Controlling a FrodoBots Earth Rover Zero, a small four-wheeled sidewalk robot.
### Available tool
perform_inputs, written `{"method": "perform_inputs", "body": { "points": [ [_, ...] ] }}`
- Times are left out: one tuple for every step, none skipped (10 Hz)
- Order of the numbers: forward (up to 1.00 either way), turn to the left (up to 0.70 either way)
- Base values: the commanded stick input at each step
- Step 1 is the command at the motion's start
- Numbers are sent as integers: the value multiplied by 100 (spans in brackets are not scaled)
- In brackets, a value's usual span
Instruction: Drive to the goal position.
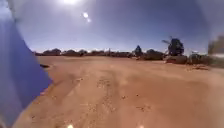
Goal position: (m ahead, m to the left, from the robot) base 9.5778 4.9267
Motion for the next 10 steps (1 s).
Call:
{"method": "perform_inputs", "body": {
  "points": [
    [70, 0],
    [70, 0],
    [70, 0],
    [70, 0],
    [70, 0],
    [70, 0],
    [70, 0],
    [70, 0],
    [70, 0],
    [70, 0]
  ]
}}
